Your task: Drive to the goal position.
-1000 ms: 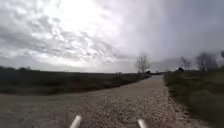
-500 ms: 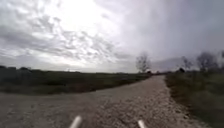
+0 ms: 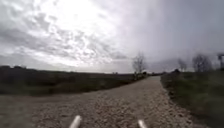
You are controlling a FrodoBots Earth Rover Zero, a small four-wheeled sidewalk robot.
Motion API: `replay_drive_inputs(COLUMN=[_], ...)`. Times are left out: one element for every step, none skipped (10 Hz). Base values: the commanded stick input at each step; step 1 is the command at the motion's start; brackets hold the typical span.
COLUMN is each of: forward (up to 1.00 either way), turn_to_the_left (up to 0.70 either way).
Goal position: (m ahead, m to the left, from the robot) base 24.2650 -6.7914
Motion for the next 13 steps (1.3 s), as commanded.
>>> replay_drive_inputs(forward=[0.50, 0.50, 0.50, 0.50, 0.50, 0.50, 0.50, 0.50, 0.50, 0.50, 0.50, 0.50, 0.50], turn_to_the_left=[0.00, 0.00, 0.00, 0.00, 0.00, 0.00, 0.00, 0.00, 0.00, 0.00, 0.00, 0.00, 0.00])
